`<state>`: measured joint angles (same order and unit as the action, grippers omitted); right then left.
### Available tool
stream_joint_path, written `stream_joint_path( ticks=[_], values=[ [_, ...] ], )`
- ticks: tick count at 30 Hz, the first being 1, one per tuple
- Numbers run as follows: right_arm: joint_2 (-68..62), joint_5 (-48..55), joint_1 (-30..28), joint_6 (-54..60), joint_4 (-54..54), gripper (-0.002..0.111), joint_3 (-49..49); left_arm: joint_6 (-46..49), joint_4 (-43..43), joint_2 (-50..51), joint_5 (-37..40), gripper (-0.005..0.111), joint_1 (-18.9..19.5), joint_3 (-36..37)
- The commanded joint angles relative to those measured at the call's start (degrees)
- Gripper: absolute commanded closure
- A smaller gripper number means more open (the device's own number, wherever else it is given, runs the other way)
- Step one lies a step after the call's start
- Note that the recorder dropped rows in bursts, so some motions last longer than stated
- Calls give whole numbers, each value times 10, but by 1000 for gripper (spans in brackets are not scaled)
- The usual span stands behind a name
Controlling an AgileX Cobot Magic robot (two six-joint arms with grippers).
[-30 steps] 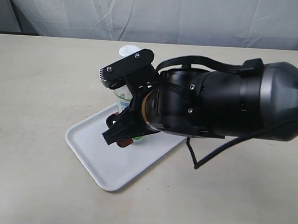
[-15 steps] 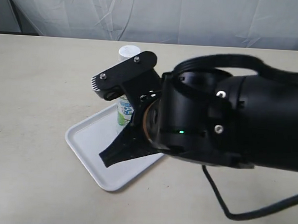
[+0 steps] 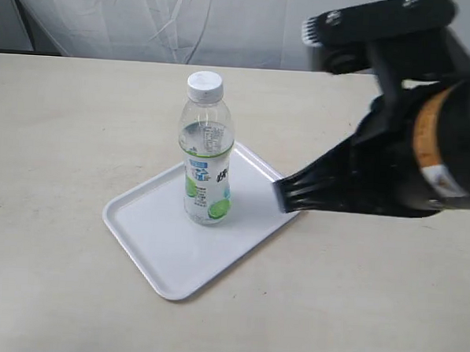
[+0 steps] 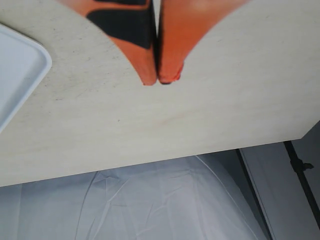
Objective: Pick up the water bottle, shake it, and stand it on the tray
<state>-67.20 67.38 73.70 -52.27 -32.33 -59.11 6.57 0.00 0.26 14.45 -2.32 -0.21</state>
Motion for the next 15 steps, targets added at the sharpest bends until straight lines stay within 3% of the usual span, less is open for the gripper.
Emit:
stream_joint_path(
  ticks=[1, 8, 15],
  values=[
    [77, 26, 19, 1, 11, 107, 0, -1, 0, -3, -8, 106, 0, 2],
    [166, 26, 57, 2, 29, 107, 8, -1, 0, -3, -8, 106, 0, 2],
    [216, 26, 57, 2, 26, 107, 88, -1, 0, -3, -8, 106, 0, 2]
  ],
)
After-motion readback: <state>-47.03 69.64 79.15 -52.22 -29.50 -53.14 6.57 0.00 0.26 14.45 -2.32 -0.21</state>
